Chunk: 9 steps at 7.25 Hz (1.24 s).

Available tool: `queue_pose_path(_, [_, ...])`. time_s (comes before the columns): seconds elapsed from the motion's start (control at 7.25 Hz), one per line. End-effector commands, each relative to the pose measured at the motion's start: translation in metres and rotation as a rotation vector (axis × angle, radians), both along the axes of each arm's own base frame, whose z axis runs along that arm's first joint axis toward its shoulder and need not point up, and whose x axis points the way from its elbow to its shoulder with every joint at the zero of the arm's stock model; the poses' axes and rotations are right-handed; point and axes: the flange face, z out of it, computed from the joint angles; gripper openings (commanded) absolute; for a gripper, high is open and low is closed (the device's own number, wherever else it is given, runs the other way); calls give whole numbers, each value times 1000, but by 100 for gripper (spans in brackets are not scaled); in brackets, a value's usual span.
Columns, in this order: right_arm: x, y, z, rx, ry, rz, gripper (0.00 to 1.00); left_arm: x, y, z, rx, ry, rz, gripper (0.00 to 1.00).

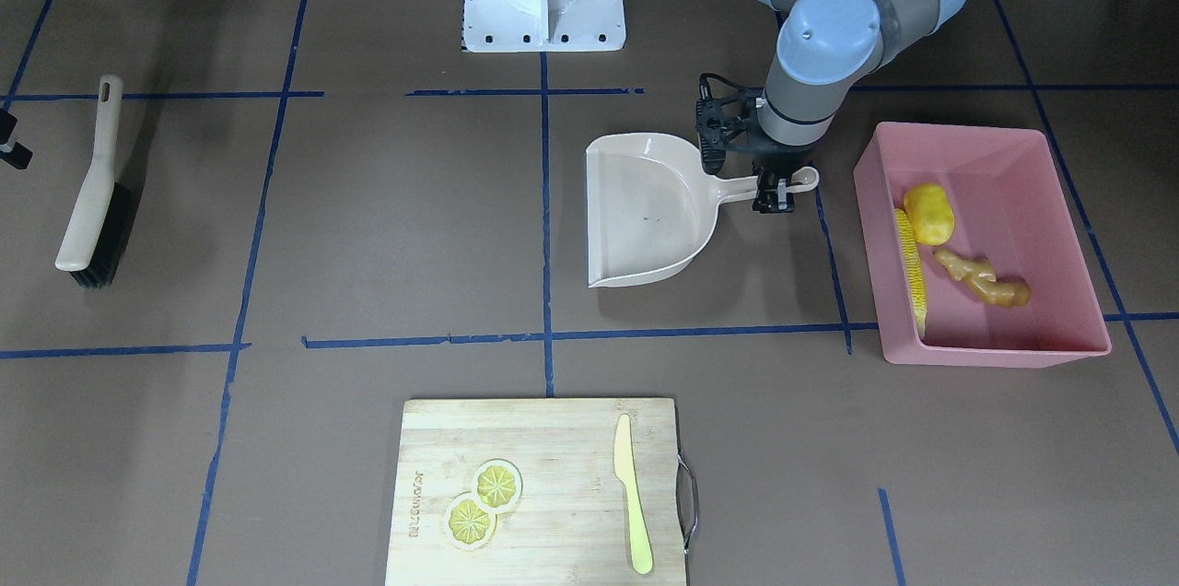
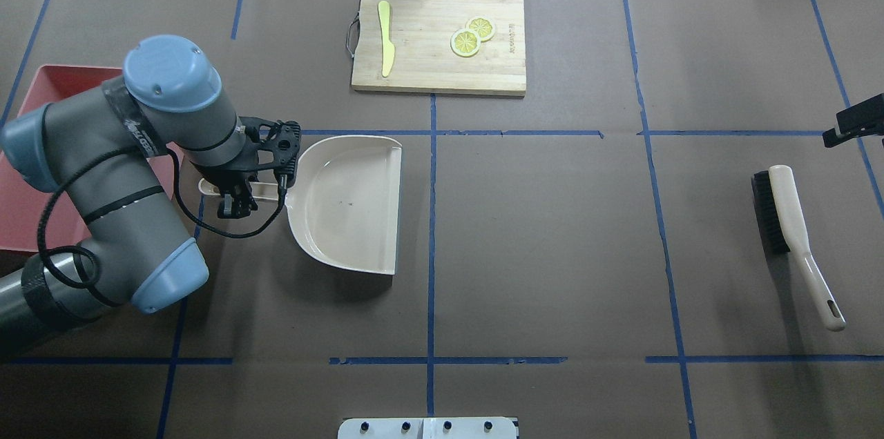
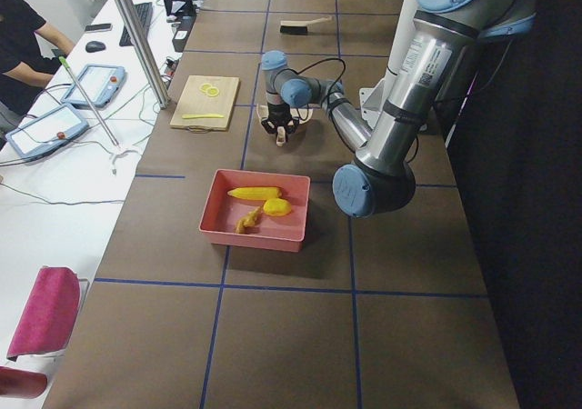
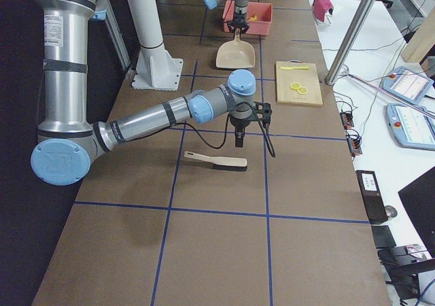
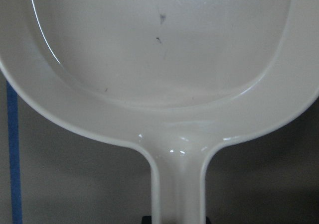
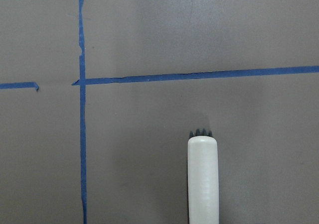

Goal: Sweep and dump trash into bin
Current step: 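Lower the empty dustpan back onto the table with the left gripper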

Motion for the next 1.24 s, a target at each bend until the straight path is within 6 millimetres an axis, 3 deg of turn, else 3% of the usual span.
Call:
queue_pose_path(0.0, [0, 0, 1, -4, -2, 0, 100, 11, 3, -2, 6, -6, 8, 8])
queue_pose_path(0.28, [0, 1, 2, -9, -4, -1, 100, 25, 15, -6, -22, -4, 1, 8])
queue_pose_path(0.69, [0, 2, 4, -13, -1, 0, 100, 26, 16, -9, -21, -1, 0, 8])
queue_pose_path(0.83, [0, 2, 4, -15, -1, 1, 100, 26, 16, -7, -23, -3, 0, 16])
queue_pose_path(0.97, [0, 0, 2, -10, -3, 1, 100, 26, 16, -9, -18, 1, 4, 41])
queue_pose_path(1.1, [0, 0, 2, -10, -3, 1, 100, 25, 16, -8, -21, 0, 2, 57])
